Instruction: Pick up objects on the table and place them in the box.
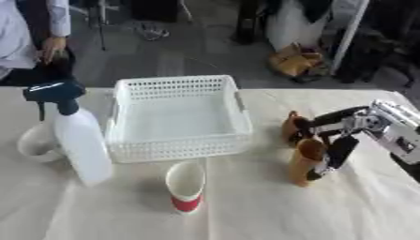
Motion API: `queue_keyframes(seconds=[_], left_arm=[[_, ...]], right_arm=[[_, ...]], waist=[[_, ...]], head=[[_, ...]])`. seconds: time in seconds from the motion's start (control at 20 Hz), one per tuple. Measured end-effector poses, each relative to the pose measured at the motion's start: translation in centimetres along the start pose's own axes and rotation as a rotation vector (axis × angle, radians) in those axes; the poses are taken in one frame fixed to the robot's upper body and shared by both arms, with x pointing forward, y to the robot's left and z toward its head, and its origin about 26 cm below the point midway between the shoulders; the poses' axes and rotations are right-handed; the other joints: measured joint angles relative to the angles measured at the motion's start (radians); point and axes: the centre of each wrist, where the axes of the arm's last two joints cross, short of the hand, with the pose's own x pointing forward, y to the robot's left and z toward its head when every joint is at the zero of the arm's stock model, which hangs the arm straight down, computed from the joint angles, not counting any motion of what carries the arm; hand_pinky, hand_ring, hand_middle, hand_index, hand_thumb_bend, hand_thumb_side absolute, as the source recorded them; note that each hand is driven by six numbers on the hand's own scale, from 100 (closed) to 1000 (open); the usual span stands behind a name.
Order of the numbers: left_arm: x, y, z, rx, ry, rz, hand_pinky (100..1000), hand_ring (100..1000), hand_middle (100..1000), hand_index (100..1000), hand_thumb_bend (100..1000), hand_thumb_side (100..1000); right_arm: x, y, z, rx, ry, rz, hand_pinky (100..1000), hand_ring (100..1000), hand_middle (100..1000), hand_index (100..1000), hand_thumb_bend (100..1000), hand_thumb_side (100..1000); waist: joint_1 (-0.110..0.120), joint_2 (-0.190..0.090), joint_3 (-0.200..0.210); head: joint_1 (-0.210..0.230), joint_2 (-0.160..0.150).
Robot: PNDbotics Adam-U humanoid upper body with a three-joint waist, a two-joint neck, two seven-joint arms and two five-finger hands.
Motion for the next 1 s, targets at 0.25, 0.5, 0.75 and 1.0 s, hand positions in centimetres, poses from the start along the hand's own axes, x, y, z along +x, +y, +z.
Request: queue_keyframes(seconds=[0.25, 0.5, 0.75, 1.0], left_arm=[[0.01, -0.02, 0.03, 0.001, 0.002, 0.001, 998, 926, 809, 823, 100, 1000], [0.01, -0.02, 0.03, 0.001, 0.002, 0.001, 999, 926, 809, 823, 100, 1000], [0.01, -0.02, 0.03, 0.001, 0.002, 0.001, 999, 926, 809, 822, 100, 1000], [0.01, -0.02, 0.03, 0.002, 0.002, 0.001, 1000, 925, 808, 820, 100, 1000]], right_arm=[[-0.25, 0.22, -0.15, 0.001, 0.005, -0.003, 601, 862, 874, 1000, 546, 503], [-0.38, 0.35, -0.32, -0.001, 0.006, -0.008, 515, 847, 869, 1000, 501, 467], [-0.62, 0.5, -0.35, 0.0, 0.012, -0.013, 452, 835, 871, 1000, 469, 435], [-0.79, 0.51, -0.29, -0.004, 0.016, -0.021, 365, 814, 873, 936, 464, 375]], waist=[[0.0, 0.002, 0.002], [0.0, 0.002, 0.002], [0.0, 0.002, 0.001], [0.0, 0.002, 0.001]], head=[[0.0, 0.0], [0.0, 0.0], [0.0, 0.0], [-0.001, 0.0]])
